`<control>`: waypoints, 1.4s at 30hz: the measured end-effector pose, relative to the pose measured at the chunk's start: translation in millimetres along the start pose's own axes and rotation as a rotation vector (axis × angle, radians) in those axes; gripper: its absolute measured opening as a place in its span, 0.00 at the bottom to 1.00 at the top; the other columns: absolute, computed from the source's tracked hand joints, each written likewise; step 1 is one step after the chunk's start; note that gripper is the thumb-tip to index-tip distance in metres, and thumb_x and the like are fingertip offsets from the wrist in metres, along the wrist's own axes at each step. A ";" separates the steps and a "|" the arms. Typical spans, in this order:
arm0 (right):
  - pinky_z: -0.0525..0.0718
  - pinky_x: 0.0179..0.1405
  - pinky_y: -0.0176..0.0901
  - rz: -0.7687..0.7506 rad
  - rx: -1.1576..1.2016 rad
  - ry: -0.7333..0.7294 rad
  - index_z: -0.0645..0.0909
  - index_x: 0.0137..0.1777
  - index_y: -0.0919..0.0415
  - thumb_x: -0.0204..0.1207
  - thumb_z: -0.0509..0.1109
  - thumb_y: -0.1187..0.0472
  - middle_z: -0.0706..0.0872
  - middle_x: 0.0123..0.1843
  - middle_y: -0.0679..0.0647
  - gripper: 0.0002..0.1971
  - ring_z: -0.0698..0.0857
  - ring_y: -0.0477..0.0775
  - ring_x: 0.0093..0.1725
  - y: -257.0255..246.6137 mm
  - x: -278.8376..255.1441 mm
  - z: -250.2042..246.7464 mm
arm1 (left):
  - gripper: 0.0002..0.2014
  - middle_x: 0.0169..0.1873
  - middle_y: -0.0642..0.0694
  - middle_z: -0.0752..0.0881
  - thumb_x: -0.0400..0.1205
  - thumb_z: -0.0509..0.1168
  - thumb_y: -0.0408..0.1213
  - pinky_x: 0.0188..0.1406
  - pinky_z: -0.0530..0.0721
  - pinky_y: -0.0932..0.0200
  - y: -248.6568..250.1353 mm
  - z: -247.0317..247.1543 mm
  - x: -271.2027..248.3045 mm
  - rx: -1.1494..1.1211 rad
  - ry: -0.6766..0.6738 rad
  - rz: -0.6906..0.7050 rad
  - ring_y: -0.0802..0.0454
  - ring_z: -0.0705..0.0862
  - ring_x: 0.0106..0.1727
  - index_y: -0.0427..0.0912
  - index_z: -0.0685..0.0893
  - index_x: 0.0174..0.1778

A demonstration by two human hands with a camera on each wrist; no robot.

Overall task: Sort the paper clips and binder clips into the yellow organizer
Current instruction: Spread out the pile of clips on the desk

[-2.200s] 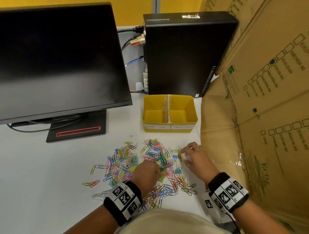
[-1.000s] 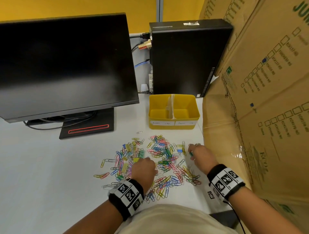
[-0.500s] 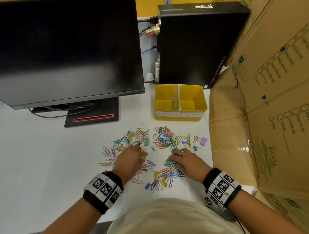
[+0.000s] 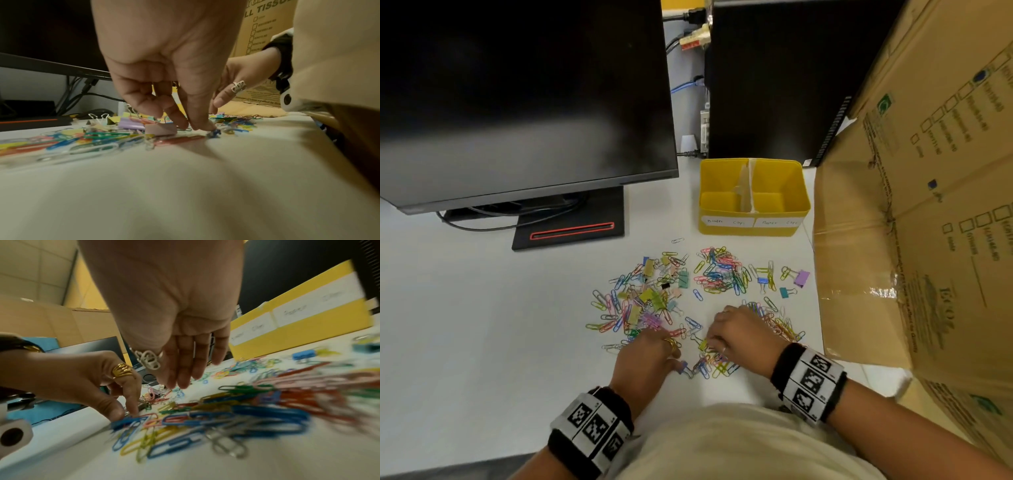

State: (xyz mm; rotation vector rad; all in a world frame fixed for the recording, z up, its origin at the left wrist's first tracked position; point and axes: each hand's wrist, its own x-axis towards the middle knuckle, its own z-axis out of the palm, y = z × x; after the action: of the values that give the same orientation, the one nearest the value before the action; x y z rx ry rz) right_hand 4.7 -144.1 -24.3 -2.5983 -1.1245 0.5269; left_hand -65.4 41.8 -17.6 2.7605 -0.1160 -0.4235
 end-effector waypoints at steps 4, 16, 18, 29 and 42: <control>0.76 0.52 0.52 0.081 -0.080 -0.108 0.84 0.43 0.65 0.76 0.64 0.57 0.88 0.44 0.62 0.11 0.81 0.63 0.49 -12.6 20.8 -3.2 | 0.08 0.49 0.52 0.87 0.77 0.66 0.46 0.46 0.82 0.58 -13.2 -6.4 -0.5 -0.015 0.051 -0.076 0.52 0.82 0.54 0.50 0.88 0.45; 0.73 0.58 0.54 0.090 -0.034 -0.158 0.84 0.44 0.61 0.69 0.66 0.69 0.87 0.49 0.60 0.07 0.79 0.62 0.55 -28.6 31.2 -4.0 | 0.04 0.29 0.49 0.86 0.67 0.77 0.34 0.16 0.82 0.59 -18.3 -20.3 7.8 0.118 0.188 -0.065 0.49 0.86 0.28 0.46 0.89 0.30; 0.73 0.57 0.54 0.080 -0.088 -0.168 0.84 0.48 0.60 0.70 0.69 0.63 0.87 0.50 0.59 0.07 0.79 0.62 0.55 -27.7 31.0 -2.6 | 0.07 0.28 0.50 0.85 0.62 0.79 0.33 0.13 0.82 0.60 -17.5 -15.4 8.6 0.129 0.200 -0.040 0.49 0.85 0.28 0.47 0.88 0.27; 0.79 0.52 0.43 0.266 0.299 0.133 0.84 0.49 0.61 0.72 0.71 0.62 0.87 0.50 0.57 0.08 0.83 0.54 0.50 24.9 5.6 -35.2 | 0.05 0.38 0.47 0.88 0.69 0.75 0.33 0.24 0.88 0.56 -26.8 -4.8 14.9 0.132 0.166 -0.072 0.46 0.85 0.40 0.42 0.90 0.39; 0.79 0.43 0.44 0.517 0.088 0.253 0.85 0.42 0.59 0.70 0.67 0.72 0.87 0.46 0.59 0.09 0.83 0.59 0.49 112.5 -21.2 -59.6 | 0.09 0.46 0.40 0.84 0.79 0.64 0.35 0.39 0.86 0.50 59.4 -35.4 112.9 0.222 0.027 0.114 0.41 0.84 0.47 0.34 0.87 0.41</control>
State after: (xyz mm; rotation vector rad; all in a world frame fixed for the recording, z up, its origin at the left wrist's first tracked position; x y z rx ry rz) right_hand 89.2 -240.3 -8.0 -2.7691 -0.3383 0.3198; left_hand 51.3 -17.2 3.5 2.9570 -0.3302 -0.3620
